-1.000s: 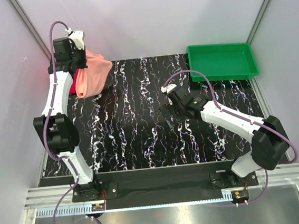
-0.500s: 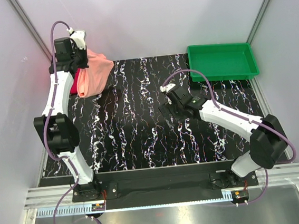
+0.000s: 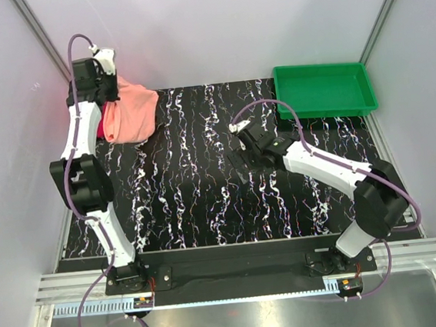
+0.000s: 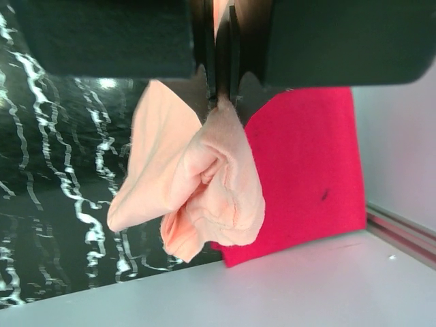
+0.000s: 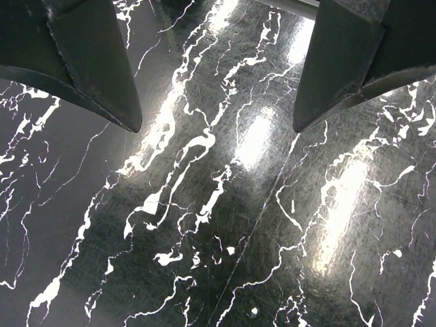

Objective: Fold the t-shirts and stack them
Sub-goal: Neatly place the folded tshirt to the corner

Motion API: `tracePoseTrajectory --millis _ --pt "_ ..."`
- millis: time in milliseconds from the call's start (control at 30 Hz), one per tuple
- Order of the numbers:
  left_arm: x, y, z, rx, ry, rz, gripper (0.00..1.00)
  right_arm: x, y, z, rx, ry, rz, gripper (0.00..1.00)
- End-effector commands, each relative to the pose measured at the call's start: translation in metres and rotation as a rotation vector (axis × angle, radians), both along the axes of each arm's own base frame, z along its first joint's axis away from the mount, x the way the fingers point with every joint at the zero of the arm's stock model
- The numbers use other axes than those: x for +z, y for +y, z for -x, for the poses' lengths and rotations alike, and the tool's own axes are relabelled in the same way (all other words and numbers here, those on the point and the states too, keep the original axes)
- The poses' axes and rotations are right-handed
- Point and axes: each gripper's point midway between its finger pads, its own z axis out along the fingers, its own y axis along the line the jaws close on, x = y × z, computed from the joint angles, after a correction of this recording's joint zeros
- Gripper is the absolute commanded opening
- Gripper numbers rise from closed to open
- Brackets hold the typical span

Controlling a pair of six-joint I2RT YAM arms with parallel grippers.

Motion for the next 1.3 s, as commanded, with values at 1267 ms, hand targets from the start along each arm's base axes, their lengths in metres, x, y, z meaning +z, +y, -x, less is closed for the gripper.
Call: tracePoseTrajectory --millis 1267 --pt "0.008 0.145 -0.119 0.432 -0.436 0.082 0.0 -0.014 0.006 -0.017 -0.045 0.09 0.005 1.0"
